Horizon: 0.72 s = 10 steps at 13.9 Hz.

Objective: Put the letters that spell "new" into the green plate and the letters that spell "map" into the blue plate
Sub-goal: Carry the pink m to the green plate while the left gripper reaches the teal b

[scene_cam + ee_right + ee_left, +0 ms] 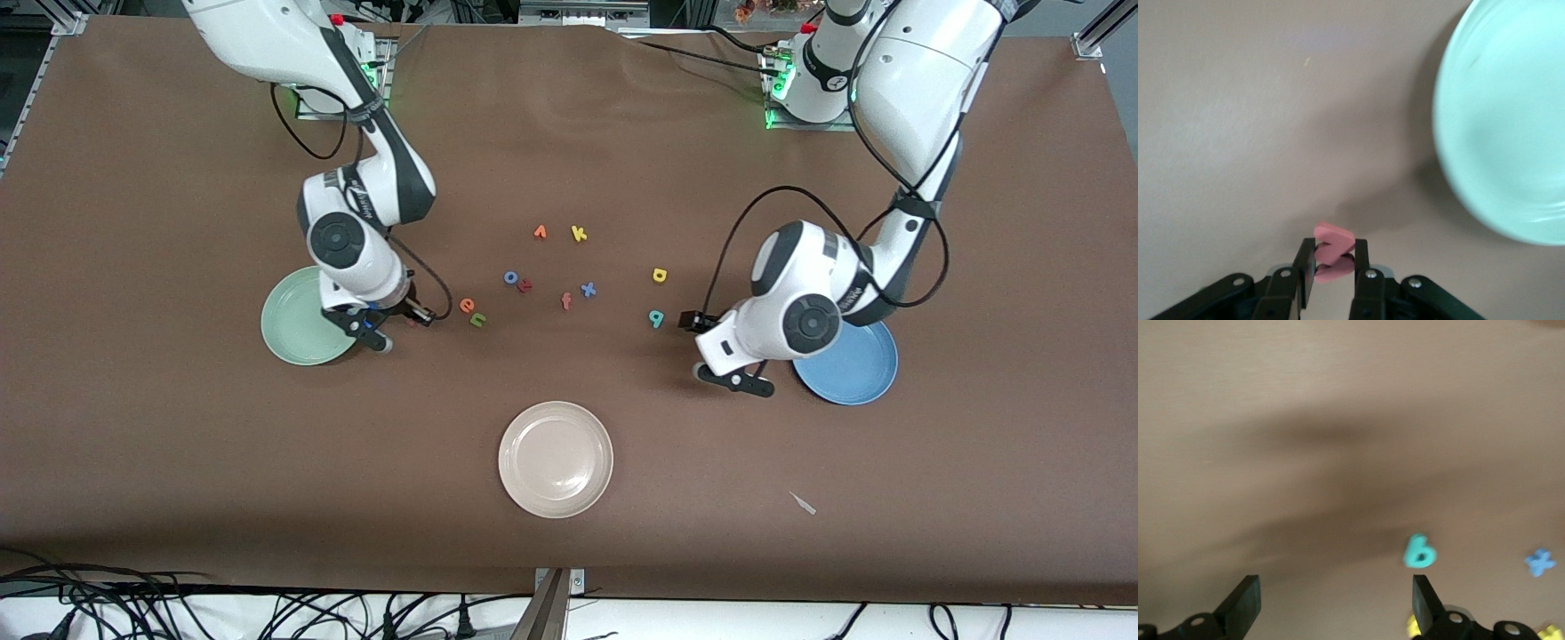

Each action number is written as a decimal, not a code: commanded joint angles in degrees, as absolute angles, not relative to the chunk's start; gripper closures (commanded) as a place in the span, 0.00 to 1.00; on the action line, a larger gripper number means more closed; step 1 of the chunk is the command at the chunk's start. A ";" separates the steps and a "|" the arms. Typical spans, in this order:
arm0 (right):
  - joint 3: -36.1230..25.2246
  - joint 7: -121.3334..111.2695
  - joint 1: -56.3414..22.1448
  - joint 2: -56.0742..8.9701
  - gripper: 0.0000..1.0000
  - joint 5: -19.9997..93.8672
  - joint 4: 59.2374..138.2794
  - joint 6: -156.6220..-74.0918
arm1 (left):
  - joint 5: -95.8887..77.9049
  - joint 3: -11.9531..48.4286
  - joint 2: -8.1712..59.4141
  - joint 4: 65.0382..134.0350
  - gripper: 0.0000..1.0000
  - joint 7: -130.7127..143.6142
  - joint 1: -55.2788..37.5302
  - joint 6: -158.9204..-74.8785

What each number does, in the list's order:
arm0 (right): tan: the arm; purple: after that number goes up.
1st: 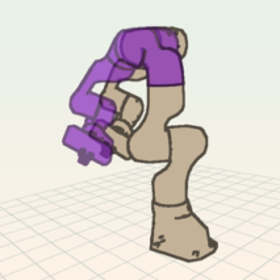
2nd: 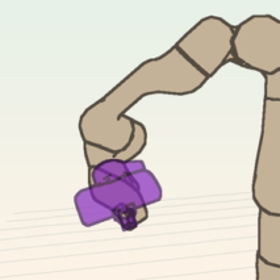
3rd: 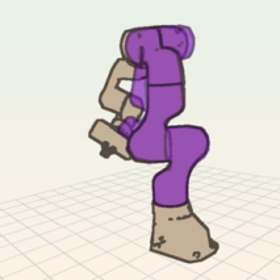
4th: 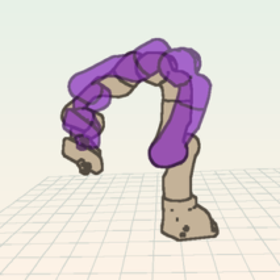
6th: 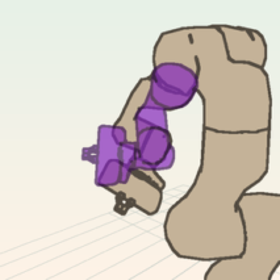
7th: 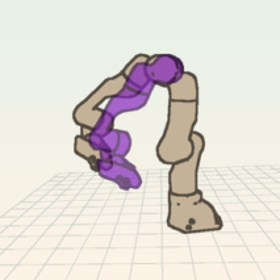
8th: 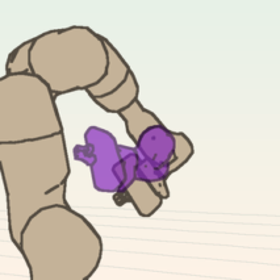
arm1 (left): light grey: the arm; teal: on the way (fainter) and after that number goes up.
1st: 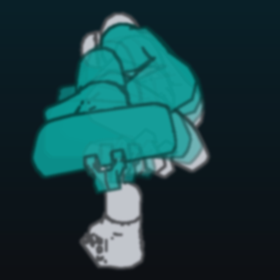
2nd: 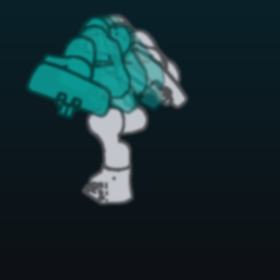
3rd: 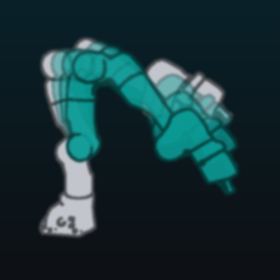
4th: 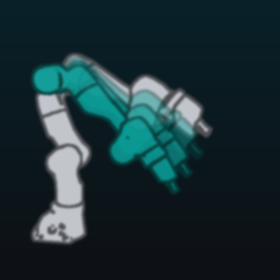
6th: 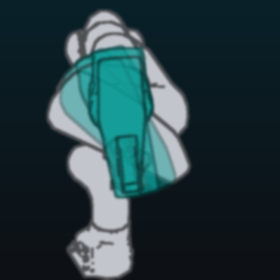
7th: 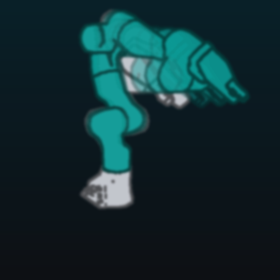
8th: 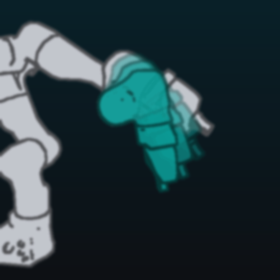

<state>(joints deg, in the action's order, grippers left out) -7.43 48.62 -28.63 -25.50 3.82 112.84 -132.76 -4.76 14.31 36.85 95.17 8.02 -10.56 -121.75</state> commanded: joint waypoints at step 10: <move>-20.47 20.67 -28.83 -16.62 0.73 3.60 128.28 -137.76 | 15.46 14.68 35.86 108.63 0.08 37.96 -20.39 -141.68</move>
